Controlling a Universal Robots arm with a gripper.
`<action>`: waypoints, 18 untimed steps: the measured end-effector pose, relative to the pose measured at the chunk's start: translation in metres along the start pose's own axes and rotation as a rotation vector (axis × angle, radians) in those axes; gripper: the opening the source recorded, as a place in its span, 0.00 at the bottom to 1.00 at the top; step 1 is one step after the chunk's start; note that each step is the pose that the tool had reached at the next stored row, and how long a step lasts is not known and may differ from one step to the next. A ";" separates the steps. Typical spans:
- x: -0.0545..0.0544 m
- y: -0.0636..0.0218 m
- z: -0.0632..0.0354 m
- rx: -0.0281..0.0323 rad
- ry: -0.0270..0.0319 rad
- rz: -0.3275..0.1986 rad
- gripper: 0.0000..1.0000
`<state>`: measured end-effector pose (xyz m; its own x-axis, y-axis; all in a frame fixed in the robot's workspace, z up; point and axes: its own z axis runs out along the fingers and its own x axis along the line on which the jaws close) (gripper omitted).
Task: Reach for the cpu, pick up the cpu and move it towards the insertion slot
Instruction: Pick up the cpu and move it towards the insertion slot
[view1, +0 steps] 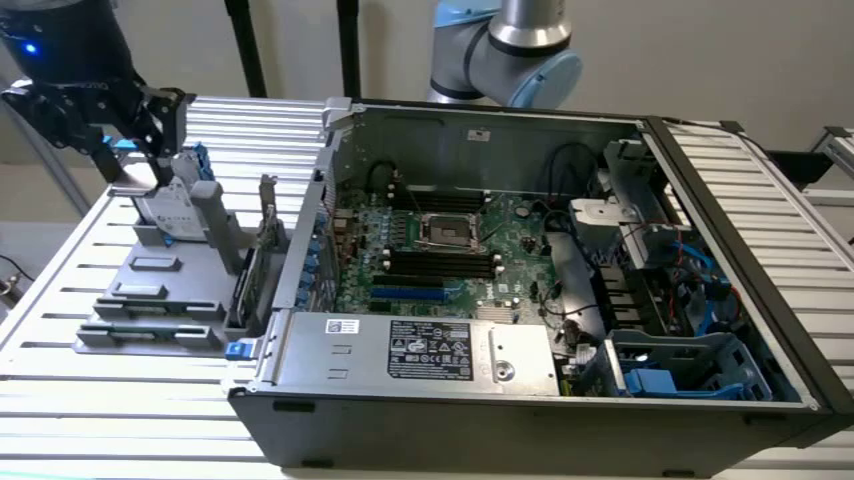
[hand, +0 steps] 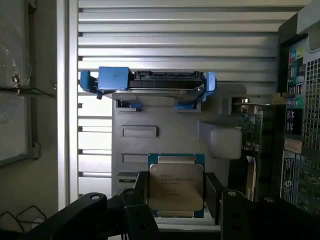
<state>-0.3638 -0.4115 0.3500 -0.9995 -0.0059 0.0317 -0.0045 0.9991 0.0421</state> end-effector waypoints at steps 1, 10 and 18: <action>-0.005 0.0002 -0.0040 -0.0005 -0.0001 0.000 0.55; -0.045 0.0004 -0.0160 -0.0004 0.0002 0.000 0.55; -0.081 0.0008 -0.0289 -0.0005 0.0003 0.000 0.55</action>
<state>-0.2821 -0.4114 0.3762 -0.9995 -0.0058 0.0320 -0.0045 0.9991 0.0426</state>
